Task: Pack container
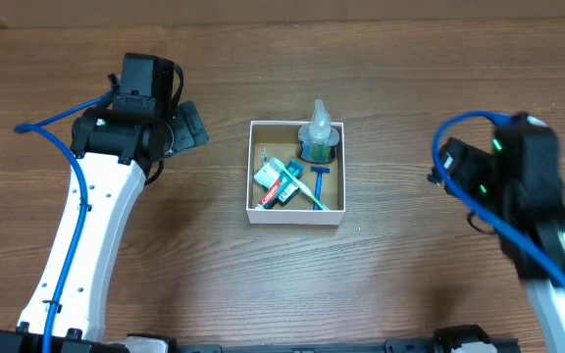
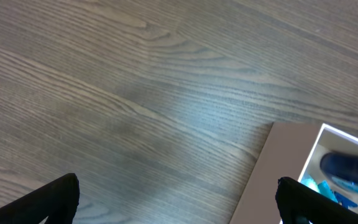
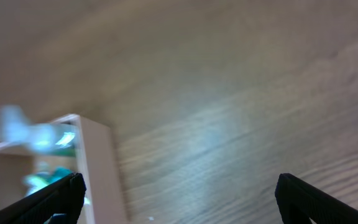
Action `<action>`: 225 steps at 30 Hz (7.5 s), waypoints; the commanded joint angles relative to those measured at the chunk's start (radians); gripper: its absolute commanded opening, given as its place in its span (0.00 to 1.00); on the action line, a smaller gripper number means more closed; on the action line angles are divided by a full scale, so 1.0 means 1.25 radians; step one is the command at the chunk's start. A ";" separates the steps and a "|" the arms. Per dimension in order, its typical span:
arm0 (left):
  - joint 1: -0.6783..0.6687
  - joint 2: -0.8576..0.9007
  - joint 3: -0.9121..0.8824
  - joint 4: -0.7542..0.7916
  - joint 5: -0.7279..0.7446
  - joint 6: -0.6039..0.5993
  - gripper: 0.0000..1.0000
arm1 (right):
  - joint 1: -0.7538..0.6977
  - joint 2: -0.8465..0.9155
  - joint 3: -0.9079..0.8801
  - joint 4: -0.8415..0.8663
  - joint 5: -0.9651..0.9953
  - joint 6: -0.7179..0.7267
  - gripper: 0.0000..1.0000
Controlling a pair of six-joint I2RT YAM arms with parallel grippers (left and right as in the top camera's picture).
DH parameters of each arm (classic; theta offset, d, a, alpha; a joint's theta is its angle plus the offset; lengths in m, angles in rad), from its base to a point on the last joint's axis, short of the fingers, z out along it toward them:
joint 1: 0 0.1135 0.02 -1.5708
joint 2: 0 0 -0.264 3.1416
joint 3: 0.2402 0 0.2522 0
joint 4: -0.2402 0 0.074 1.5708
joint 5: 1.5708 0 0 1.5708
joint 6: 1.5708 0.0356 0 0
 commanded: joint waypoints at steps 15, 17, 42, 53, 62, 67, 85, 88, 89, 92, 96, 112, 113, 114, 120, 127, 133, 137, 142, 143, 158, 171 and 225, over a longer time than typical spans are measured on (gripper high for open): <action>0.000 0.003 0.008 0.000 -0.010 0.016 1.00 | 0.045 -0.692 -0.269 0.213 0.020 -0.003 1.00; 0.000 0.003 0.008 0.000 -0.010 0.016 1.00 | 0.020 -0.738 -0.396 0.368 -0.011 -0.014 1.00; 0.000 0.003 0.008 0.000 -0.010 0.016 1.00 | -0.026 -0.789 -0.868 0.670 -0.239 -0.267 1.00; 0.000 0.003 0.008 0.000 -0.010 0.016 1.00 | -0.026 -0.789 -0.868 0.471 -0.210 -0.271 1.00; 0.000 0.003 0.008 0.000 -0.010 0.016 1.00 | -0.026 -0.789 -0.884 0.552 -0.203 -0.255 1.00; 0.000 0.003 0.008 0.000 -0.010 0.016 1.00 | -0.026 -0.789 -0.888 0.568 -0.197 -0.223 1.00; 0.000 0.003 0.008 0.000 -0.010 0.016 1.00 | -0.048 -0.789 -0.889 0.573 -0.179 -0.164 1.00; 0.000 0.003 0.008 0.000 -0.010 0.016 1.00 | -0.048 -0.789 -0.889 0.573 -0.179 -0.165 1.00; 0.000 0.003 0.008 0.000 -0.010 0.016 1.00 | -0.048 -0.789 -0.889 0.573 -0.179 -0.164 1.00; 0.000 0.003 0.008 0.000 -0.010 0.016 1.00 | -0.048 -0.789 -0.889 0.573 -0.179 -0.165 1.00; 0.000 0.003 0.008 0.000 -0.010 0.016 1.00 | -0.048 -0.789 -0.889 0.573 -0.179 -0.165 1.00; 0.000 -0.230 0.008 0.000 -0.010 0.016 1.00 | -0.048 -0.789 -0.889 0.573 -0.179 -0.164 1.00; 0.000 -0.283 0.008 0.000 -0.010 0.016 1.00 | -0.048 -0.789 -0.889 0.573 -0.179 -0.165 1.00; 0.000 -0.347 0.008 0.000 -0.010 0.016 1.00 | -0.048 -0.789 -0.889 0.573 -0.179 -0.165 1.00; 0.000 -0.685 0.008 -0.001 -0.010 0.016 1.00 | -0.048 -0.789 -0.889 0.573 -0.179 -0.165 1.00; 0.001 -0.953 0.008 -0.078 -0.013 0.016 1.00 | -0.048 -0.789 -0.889 0.573 -0.179 -0.165 1.00; 0.002 -1.050 0.007 -0.205 -0.008 0.000 1.00 | -0.048 -0.789 -0.889 0.573 -0.179 -0.165 1.00; 0.029 -1.085 0.002 -0.292 -0.010 0.001 1.00 | -0.048 -0.789 -0.889 0.573 -0.179 -0.165 1.00; 0.061 -1.122 -0.031 -0.352 -0.010 0.001 1.00 | -0.048 -0.789 -0.889 0.573 -0.179 -0.164 1.00; 0.067 -1.136 -0.046 -0.354 -0.010 0.001 1.00 | -0.048 -0.789 -0.889 0.573 -0.179 -0.165 1.00; 0.085 -1.206 -0.321 -0.178 0.014 0.001 1.00 | -0.048 -0.789 -0.889 0.573 -0.179 -0.165 1.00; 0.085 -1.207 -0.944 0.799 0.260 0.080 1.00 | -0.048 -0.789 -0.889 0.573 -0.179 -0.165 1.00; 0.106 -1.206 -1.180 0.800 0.139 0.343 1.00 | -0.048 -0.789 -0.889 0.573 -0.179 -0.165 1.00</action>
